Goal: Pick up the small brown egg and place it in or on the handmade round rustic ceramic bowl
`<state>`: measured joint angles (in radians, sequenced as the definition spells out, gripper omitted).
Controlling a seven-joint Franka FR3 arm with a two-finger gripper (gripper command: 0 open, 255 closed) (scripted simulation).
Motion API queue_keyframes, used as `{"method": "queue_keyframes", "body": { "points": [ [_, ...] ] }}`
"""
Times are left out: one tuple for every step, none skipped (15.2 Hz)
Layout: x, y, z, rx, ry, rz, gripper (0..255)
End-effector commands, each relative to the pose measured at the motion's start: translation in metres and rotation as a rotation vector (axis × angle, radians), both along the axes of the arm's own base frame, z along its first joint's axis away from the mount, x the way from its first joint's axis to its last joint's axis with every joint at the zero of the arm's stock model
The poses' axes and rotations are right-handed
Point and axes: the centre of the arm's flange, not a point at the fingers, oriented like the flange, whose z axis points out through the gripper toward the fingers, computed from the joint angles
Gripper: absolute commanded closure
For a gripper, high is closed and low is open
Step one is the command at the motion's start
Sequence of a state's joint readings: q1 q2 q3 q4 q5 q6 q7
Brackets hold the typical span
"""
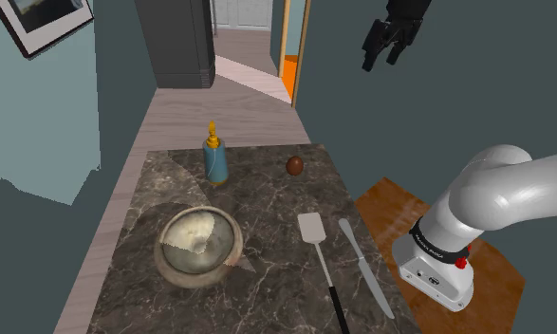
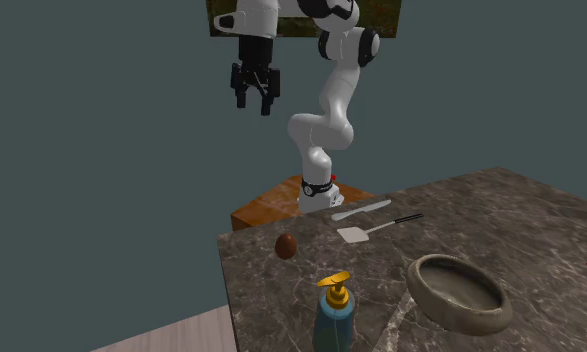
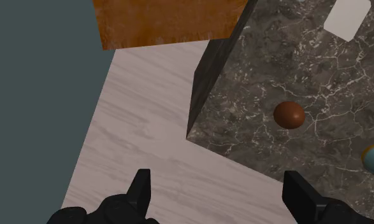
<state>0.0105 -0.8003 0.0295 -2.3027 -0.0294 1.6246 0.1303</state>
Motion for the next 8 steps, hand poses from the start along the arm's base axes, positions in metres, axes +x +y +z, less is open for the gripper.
{"method": "queue_keyframes", "body": {
  "points": [
    [0.000,0.000,0.000,0.000,0.000,0.000,0],
    [0.001,0.005,-0.012,0.006,-0.005,0.002,0],
    [0.003,0.010,-0.023,0.012,-0.011,0.004,0],
    [0.004,0.014,-0.035,0.019,-0.016,0.005,0],
    [0.005,0.019,-0.047,0.025,-0.022,0.007,0],
    [0.007,0.025,-0.058,0.031,-0.027,0.009,0],
    [0.008,0.030,-0.070,0.037,-0.032,0.011,0],
    [0.010,0.035,-0.082,0.044,-0.038,0.013,0]
  ]
}}
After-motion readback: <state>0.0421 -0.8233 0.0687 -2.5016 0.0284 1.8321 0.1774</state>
